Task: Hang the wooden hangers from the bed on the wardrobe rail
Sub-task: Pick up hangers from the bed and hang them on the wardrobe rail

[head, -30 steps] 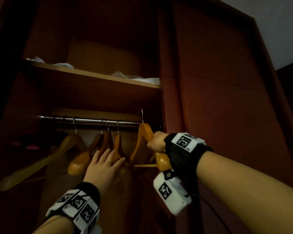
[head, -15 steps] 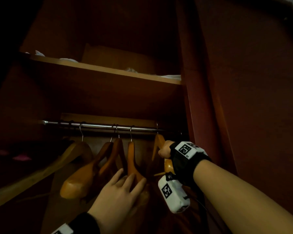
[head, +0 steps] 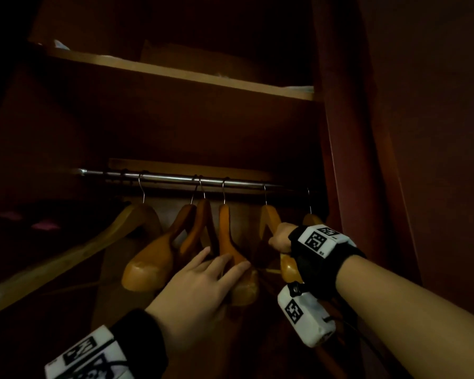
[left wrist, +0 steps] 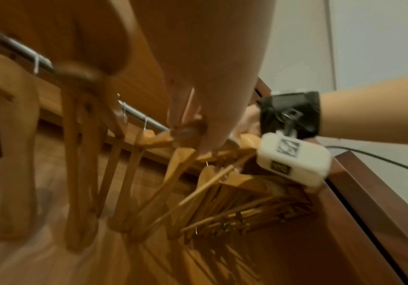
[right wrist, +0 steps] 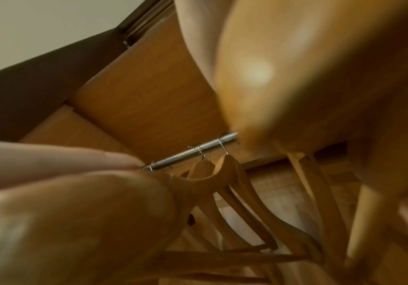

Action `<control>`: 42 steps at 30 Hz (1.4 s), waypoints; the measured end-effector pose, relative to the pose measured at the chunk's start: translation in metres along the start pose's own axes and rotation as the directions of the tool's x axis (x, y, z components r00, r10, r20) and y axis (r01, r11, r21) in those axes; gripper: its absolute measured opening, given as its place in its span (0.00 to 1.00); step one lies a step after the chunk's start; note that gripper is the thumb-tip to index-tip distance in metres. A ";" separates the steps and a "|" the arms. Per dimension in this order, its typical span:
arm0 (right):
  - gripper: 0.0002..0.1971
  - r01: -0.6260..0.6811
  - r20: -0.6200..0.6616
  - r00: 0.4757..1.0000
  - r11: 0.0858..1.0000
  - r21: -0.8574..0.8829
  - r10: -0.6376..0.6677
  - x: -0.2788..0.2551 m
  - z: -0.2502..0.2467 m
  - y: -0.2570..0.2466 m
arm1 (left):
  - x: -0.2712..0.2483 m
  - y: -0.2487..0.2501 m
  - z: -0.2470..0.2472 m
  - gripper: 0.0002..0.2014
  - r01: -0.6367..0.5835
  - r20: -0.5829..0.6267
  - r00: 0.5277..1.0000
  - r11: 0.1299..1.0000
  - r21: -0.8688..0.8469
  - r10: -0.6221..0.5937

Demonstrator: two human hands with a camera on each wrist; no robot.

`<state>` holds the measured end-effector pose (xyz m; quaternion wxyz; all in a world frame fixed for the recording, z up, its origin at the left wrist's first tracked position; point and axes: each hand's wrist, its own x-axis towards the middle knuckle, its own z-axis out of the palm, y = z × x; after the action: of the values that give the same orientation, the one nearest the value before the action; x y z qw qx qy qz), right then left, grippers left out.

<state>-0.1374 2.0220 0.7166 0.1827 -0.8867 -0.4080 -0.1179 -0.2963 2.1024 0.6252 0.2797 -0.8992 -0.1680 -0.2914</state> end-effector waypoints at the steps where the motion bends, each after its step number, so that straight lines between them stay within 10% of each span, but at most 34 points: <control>1: 0.16 0.003 -0.005 1.000 0.999 0.043 -0.003 0.003 0.000 0.002 | 0.002 -0.004 0.004 0.37 -0.023 0.000 1.000 0.999 -0.036 0.023; 5: 0.04 -0.013 -0.048 0.999 1.000 0.028 0.014 -0.007 -0.009 0.005 | 0.003 -0.016 -0.005 0.42 -0.032 0.005 0.999 0.999 0.002 0.032; 12: 0.17 0.019 0.007 1.000 0.997 -0.079 -0.019 -0.038 -0.053 -0.006 | 0.003 -0.040 -0.021 0.42 0.156 -0.122 0.981 0.987 0.032 -0.151; 22: 0.20 0.423 0.043 0.906 0.906 -0.029 -0.422 -0.049 -0.033 -0.125 | -0.019 -0.066 -0.017 0.34 0.523 0.045 0.852 0.845 -0.110 -0.521; 33: 0.30 0.149 0.130 0.974 0.959 0.241 -0.184 -0.009 0.056 -0.138 | -0.052 -0.087 -0.004 0.30 0.525 0.038 0.849 0.832 -0.180 -0.527; 42: 0.35 -0.042 0.035 0.999 0.724 0.688 0.025 -0.002 0.079 -0.154 | -0.050 -0.082 -0.004 0.30 0.505 0.012 0.856 0.833 -0.225 -0.516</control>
<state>-0.2518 2.1466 0.6792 0.4960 -0.7643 -0.4084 0.0552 -0.3753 2.1573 0.6301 0.0943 -0.8396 -0.3615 -0.3943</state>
